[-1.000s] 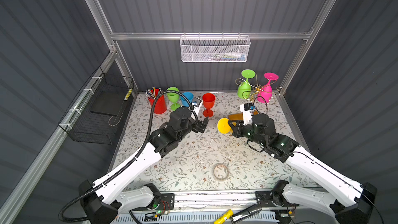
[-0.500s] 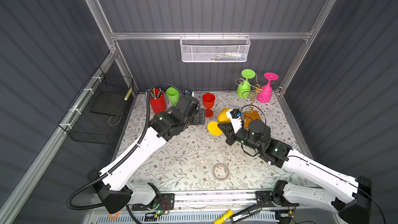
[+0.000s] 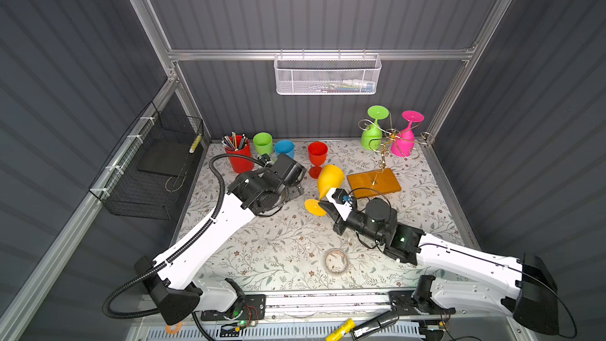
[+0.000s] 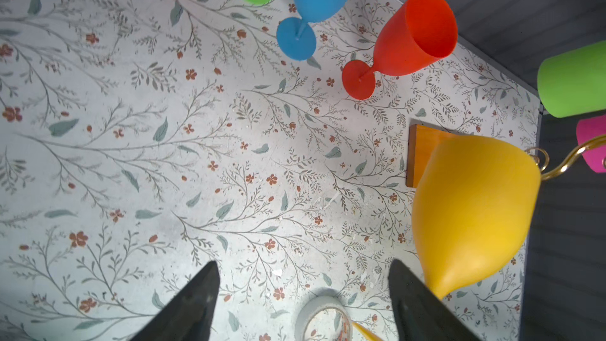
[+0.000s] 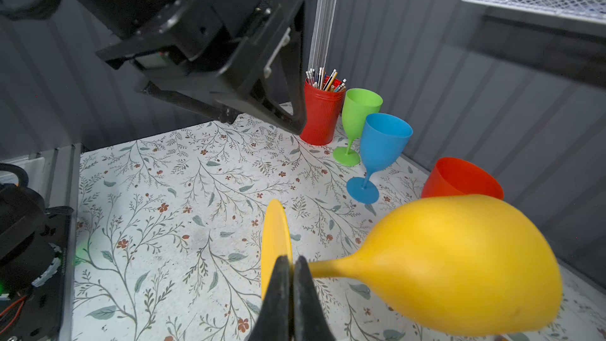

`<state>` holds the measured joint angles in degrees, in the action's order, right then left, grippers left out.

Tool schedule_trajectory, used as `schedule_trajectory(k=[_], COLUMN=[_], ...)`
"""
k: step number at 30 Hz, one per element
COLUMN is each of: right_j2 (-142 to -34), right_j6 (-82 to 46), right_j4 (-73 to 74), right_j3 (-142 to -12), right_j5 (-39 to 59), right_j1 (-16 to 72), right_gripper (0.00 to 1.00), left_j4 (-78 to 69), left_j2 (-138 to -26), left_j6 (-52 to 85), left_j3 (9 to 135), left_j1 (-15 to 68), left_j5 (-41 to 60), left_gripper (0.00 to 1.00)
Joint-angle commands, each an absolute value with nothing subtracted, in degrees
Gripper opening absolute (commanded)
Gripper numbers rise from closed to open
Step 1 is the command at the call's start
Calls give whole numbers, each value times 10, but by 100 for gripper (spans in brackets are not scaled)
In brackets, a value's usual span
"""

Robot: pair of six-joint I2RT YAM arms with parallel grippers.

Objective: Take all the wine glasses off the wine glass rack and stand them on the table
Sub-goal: 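Carry the yellow glass toward the left gripper while the left gripper moves to meet it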

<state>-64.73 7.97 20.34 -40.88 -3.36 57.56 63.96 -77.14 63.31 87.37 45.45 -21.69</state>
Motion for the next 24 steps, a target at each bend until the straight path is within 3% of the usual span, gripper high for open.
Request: schedule_trajectory(k=[1, 11, 24], right_j2=[-670, -724, -744], right_j6=[129, 237, 278], right_j4=[269, 372, 405], right_j3=[-402, -388, -384], right_j5=[-64, -144, -166], right_j1=[585, 627, 647], right_gripper=[0, 0, 0], left_j4=[659, 609, 527], left_j2=[-754, -745, -732], left_j6=[717, 816, 893], left_j3=[857, 797, 725], left_j1=[457, 455, 427], left_j5=[-194, -121, -47], left_gripper=[79, 70, 58])
